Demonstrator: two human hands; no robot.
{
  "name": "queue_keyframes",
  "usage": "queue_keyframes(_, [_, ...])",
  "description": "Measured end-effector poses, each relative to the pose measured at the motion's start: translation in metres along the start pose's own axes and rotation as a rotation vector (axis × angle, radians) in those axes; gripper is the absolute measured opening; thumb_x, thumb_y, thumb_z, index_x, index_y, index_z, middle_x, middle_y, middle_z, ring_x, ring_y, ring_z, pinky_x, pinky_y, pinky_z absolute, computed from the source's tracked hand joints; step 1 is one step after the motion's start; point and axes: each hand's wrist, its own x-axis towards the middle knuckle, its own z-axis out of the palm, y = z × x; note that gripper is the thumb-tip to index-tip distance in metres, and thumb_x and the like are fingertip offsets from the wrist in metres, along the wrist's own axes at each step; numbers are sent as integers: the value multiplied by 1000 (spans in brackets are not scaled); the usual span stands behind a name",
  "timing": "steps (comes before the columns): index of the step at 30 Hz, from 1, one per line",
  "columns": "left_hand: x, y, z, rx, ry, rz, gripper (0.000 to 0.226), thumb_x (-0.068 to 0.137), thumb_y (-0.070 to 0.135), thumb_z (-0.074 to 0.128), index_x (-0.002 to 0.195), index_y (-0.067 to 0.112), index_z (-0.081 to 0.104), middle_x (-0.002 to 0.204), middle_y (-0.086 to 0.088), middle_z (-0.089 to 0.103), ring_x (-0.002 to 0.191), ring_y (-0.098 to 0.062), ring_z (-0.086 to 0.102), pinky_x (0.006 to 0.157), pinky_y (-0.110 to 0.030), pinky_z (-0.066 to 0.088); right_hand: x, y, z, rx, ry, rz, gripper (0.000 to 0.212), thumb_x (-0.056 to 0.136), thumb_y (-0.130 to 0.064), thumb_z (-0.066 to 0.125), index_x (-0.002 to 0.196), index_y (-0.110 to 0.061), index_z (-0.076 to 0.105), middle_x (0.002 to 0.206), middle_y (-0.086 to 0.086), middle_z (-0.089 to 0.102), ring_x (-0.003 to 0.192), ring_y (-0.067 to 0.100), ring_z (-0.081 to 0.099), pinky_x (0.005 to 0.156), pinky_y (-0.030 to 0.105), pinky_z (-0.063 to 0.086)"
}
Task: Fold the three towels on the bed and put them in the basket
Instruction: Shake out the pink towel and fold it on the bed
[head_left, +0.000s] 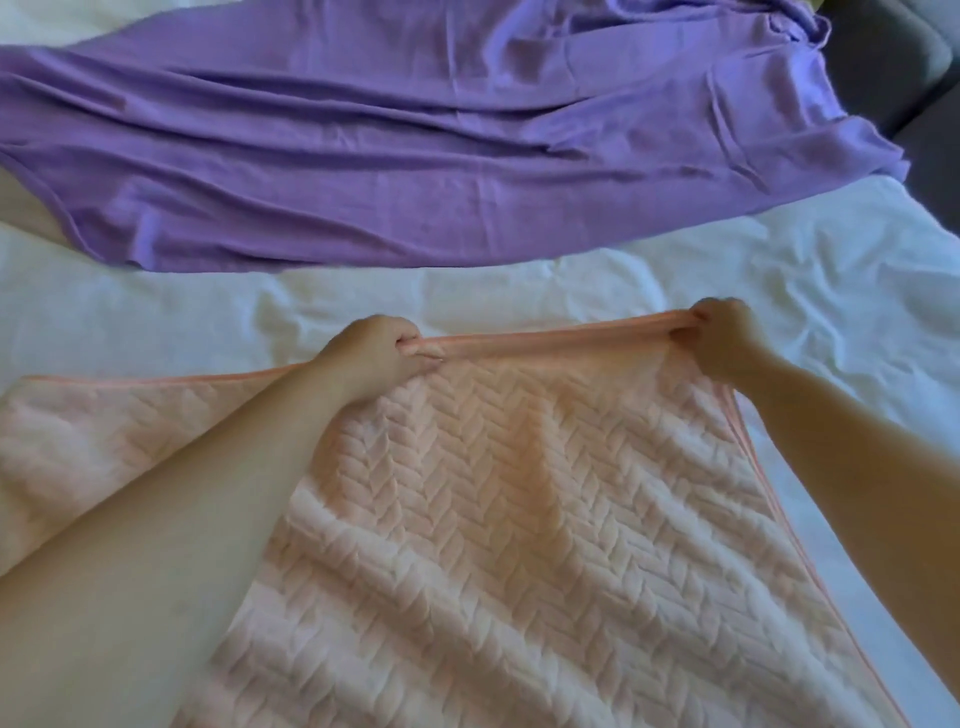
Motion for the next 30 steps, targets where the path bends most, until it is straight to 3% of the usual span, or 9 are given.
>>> queue_keyframes(4, [15,26,-7,137,335,158,51,76,53,70,60,15,40,64,4,45,75,-34,54,61,-35,32,28,-3,-40,43,385,16,24,80,-10,50,92,6,63,101,32,58,92,46,57,73,43,41])
queue_keyframes(6, [23,39,-2,285,418,181,28,82,45,68,81,19,58,92,-1,59,97,-32,58,77,-39,37,40,-1,-45,78,446,59,22,80,-6,49,97,1,60,106,30,57,96,45,56,77,46,42])
queue_keyframes(9, [16,39,15,398,397,94,39,84,35,65,120,23,57,136,1,49,122,-27,47,98,-39,29,42,7,-24,143,370,143,36,80,-4,48,114,-16,48,118,18,55,109,37,51,89,46,39])
queue_keyframes(12, [-20,36,32,396,421,244,40,87,34,58,126,22,59,146,0,45,125,-26,48,106,-43,26,18,-1,4,65,347,93,55,85,-12,52,136,-25,35,144,5,38,134,28,33,107,45,28])
queue_keyframes(14, [-48,32,50,398,367,333,43,90,43,44,125,25,60,146,-1,46,126,-26,50,108,-47,28,-14,-21,27,185,307,-122,57,90,-24,52,143,-21,32,153,3,30,142,25,23,114,44,20])
queue_keyframes(19, [-87,4,80,620,71,55,74,82,71,-3,149,44,11,161,9,6,148,-14,6,117,-48,0,-111,-28,77,-57,-73,-437,60,92,-66,14,147,-44,10,157,-19,4,146,10,-5,119,40,-1])
queue_keyframes(25, [-98,24,77,601,100,-29,65,91,64,16,150,36,20,161,5,7,148,-18,5,117,-46,-2,-126,75,34,-133,-4,124,61,93,-57,19,149,-32,19,159,-6,8,147,17,-2,119,43,1])
queue_keyframes(28, [-144,65,107,463,99,183,66,92,62,11,150,33,23,160,3,10,148,-19,5,118,-46,2,-175,73,25,21,42,2,58,95,-53,26,149,-31,20,158,-9,9,146,15,-1,119,37,3])
queue_keyframes(30, [-180,89,137,442,40,312,64,93,62,12,149,33,22,160,3,10,148,-19,5,117,-47,2,-223,76,31,7,-77,-141,56,95,-59,20,147,-44,7,155,-18,-1,145,9,-9,117,32,-1])
